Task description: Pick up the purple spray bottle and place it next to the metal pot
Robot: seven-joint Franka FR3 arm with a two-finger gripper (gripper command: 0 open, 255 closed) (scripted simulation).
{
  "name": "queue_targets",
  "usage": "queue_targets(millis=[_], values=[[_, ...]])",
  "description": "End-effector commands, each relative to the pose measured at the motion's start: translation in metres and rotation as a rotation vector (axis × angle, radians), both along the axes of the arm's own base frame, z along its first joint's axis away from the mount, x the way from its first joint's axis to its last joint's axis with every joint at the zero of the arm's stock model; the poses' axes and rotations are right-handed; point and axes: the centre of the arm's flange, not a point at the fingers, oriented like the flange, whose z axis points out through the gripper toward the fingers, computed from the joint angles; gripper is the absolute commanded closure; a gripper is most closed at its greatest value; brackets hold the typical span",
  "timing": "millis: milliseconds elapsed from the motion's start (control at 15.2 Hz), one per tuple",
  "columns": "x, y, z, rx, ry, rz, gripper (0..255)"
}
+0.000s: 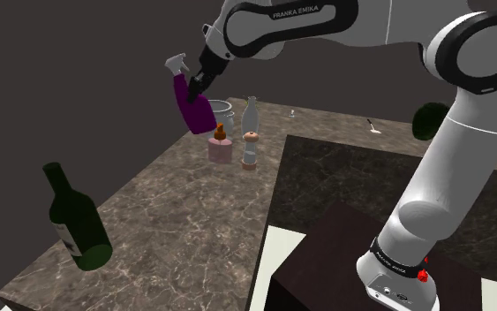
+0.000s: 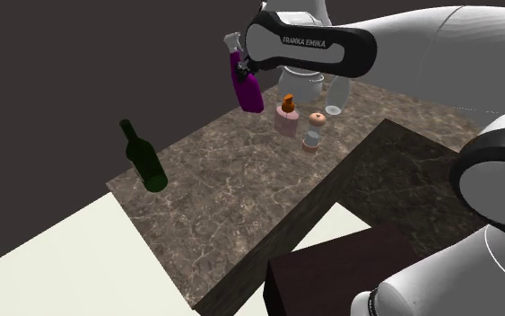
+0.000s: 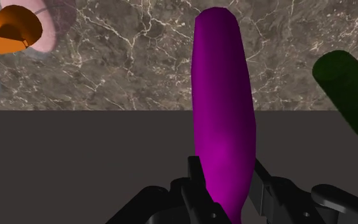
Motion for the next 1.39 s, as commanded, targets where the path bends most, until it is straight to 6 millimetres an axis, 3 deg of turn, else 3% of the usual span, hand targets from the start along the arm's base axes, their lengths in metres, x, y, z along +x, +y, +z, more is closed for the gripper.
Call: queue_targets(millis=[0,1320], values=[[0.014,-0.024,-0.003,0.0,-0.001,0.002,255],[0.145,-0.251,-0.036,0.0,-0.001,0.002,255]])
